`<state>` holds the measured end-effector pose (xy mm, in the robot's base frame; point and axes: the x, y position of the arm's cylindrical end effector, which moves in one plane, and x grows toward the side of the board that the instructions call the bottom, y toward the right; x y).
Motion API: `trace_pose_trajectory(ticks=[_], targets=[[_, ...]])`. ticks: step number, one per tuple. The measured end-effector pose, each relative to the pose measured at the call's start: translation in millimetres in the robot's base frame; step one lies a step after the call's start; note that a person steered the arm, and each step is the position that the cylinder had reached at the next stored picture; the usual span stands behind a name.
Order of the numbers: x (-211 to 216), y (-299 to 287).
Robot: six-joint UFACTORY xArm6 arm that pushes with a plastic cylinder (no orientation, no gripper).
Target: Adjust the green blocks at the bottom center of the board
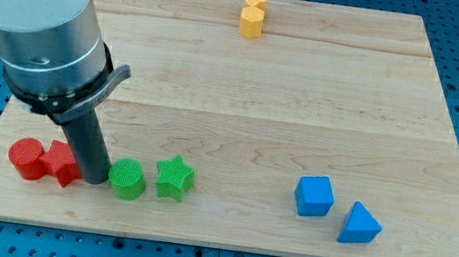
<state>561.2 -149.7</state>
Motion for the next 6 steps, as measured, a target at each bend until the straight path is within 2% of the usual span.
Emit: trace_pose_trajectory(ticks=[1,3,4,5,6], targets=[[1,-15],[6,73],[15,39],[57,78],[54,119]])
